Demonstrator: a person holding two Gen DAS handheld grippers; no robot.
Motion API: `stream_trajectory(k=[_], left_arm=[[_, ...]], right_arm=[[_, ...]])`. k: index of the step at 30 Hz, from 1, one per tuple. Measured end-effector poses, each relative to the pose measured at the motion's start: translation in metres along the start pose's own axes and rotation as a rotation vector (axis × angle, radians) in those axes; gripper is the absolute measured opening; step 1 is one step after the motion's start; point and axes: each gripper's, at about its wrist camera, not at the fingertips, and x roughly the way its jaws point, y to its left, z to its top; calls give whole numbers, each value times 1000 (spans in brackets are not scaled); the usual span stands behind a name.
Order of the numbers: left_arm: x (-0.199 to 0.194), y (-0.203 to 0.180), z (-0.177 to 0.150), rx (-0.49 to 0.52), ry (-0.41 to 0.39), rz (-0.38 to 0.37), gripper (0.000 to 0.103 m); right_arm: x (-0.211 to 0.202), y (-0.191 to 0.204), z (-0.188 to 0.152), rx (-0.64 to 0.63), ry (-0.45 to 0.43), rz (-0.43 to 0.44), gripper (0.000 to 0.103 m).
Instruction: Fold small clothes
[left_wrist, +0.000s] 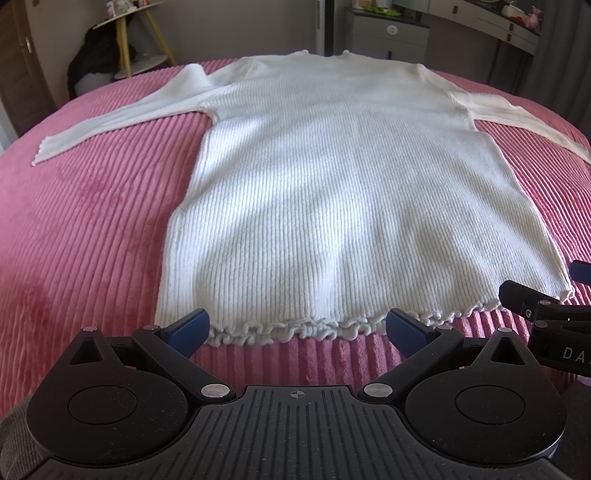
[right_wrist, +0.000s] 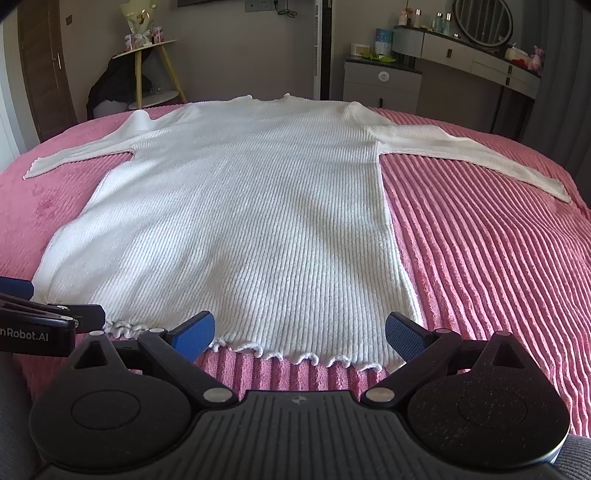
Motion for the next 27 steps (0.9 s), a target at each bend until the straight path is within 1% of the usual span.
stream_trajectory(k=[11,16,21,27], left_arm=[[-1,-1,2,-2,6,-1,103],[-1,2,4,-7,9,-13,103],[-3,2,7,-2,-4,-29,103],[-3,2,8,-2,-1,-41,103]], right_arm=[[0,-3,1,24,4,22,99],[2,-6,2,42,15,37,99],[0,-12,1,83,8,74,99],[-2,-18,2,118,-3,127,99]])
